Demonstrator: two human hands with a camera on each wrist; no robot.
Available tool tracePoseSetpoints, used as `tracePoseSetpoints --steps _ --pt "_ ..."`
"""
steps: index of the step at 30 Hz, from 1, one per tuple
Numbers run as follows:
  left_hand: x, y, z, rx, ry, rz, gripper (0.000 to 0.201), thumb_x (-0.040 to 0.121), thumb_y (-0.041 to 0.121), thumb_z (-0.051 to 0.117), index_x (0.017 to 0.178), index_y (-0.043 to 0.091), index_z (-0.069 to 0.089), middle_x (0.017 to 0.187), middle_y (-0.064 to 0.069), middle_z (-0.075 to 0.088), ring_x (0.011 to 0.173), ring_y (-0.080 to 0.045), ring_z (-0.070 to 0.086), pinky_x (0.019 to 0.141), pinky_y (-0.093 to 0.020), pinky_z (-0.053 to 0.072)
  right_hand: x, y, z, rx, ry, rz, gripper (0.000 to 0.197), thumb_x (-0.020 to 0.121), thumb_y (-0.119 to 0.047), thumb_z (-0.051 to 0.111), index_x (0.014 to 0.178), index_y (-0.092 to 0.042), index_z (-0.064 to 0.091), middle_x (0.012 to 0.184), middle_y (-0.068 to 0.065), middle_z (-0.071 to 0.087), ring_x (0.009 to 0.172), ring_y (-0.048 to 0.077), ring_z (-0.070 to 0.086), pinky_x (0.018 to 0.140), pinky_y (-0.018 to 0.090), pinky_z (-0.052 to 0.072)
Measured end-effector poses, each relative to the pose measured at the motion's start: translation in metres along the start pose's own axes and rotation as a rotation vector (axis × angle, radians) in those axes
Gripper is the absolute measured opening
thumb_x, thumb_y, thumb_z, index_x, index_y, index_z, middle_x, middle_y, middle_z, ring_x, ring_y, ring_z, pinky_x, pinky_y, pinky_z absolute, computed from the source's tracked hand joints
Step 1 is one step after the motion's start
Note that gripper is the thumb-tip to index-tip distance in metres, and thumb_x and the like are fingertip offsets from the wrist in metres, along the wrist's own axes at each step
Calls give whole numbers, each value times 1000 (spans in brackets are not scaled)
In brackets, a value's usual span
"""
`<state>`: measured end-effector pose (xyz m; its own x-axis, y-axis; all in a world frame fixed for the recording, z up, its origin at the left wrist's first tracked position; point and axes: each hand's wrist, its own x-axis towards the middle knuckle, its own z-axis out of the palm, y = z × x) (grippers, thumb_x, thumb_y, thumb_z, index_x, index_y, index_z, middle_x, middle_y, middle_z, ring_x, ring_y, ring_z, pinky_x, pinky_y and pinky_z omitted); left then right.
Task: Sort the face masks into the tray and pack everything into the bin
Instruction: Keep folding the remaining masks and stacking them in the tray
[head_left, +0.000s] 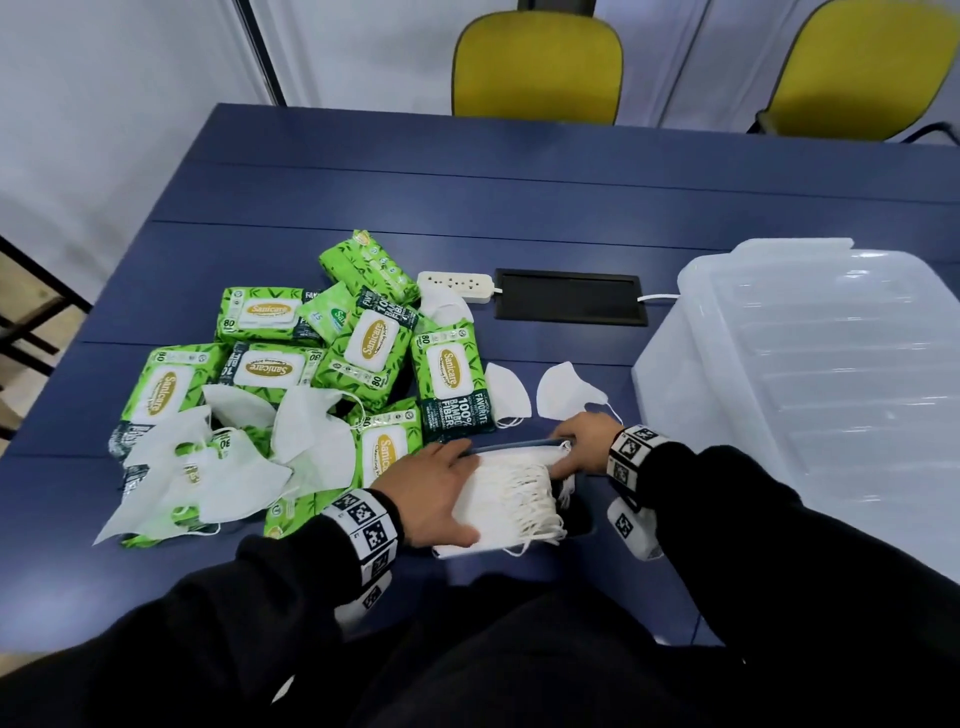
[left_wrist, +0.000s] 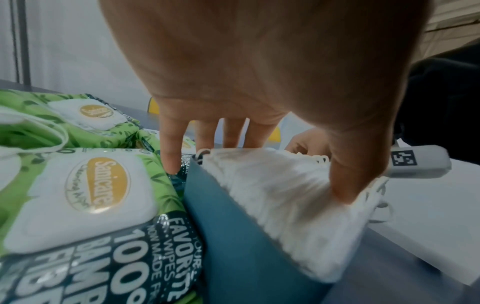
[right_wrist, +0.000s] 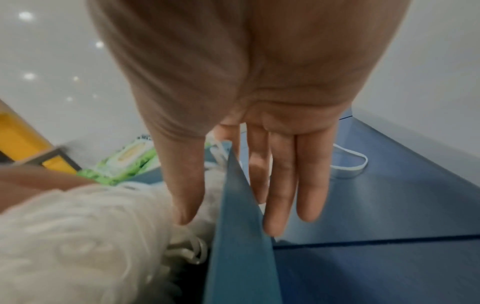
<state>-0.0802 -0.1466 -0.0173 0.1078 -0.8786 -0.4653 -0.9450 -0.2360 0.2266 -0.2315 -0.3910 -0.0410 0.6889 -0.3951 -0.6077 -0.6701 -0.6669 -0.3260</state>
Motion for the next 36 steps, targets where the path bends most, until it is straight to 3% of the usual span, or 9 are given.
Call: tracePoseSetpoints --steps 7,11,14,17,20,23,25,28,36 --pt "2 -6 2 -167 -19 20 111 77 59 75 162 14 20 172 -2 3 157 -22 7 126 -31 18 0 7 6 144 52 55 36 72 -26 88 106 -23 78 86 -5 67 77 14 64 67 25 55" --pt "7 -11 -5 -172 -11 44 109 76 54 79 161 14 24 172 -3 3 157 -19 7 122 -24 13 -1 8 -10 248 -119 54 39 69 -46 90 99 -26 78 80 -11 72 73 13 70 57 18 51" --pt "10 -16 -8 -116 -22 69 105 76 62 76 160 17 31 172 -5 6 157 -24 5 125 -32 10 8 5 -28 525 -15 100 33 82 -50 80 94 -20 76 78 -8 71 62 9 61 48 20 41" --pt "11 -24 -24 -279 -48 34 84 83 71 67 150 23 50 167 -3 25 152 -23 26 124 -36 24 23 4 -48 739 142 170 14 92 -26 72 93 -12 72 91 7 71 65 18 63 51 23 38" --pt "23 -37 -51 -402 102 30 39 97 52 62 120 22 73 132 0 65 120 -20 60 104 -35 47 39 4 -70 700 215 204 6 90 -8 68 92 -12 73 84 7 69 63 18 62 54 26 42" --pt "45 -46 -77 -327 228 -53 19 99 35 59 105 26 75 106 4 75 95 -17 67 88 -37 55 59 3 -86 507 277 181 15 86 -7 68 94 -18 75 82 5 72 73 25 69 66 35 59" --pt "67 -46 -88 -254 268 -59 17 96 29 59 102 26 74 103 2 75 95 -22 67 84 -36 55 71 1 -93 342 291 165 18 88 -9 65 96 -23 74 95 1 74 87 25 71 83 34 59" --pt "100 -37 -92 -153 244 -26 18 92 28 60 107 26 71 111 1 72 104 -26 65 86 -36 53 85 -1 -92 97 233 136 29 92 -7 60 113 -25 69 115 0 67 105 22 65 89 27 51" --pt "173 -15 -52 52 15 28 60 85 48 72 132 14 55 130 -10 55 118 -34 58 96 -44 48 121 14 -60 -83 98 245 66 79 -17 78 138 -20 48 141 9 43 129 35 46 104 42 45"
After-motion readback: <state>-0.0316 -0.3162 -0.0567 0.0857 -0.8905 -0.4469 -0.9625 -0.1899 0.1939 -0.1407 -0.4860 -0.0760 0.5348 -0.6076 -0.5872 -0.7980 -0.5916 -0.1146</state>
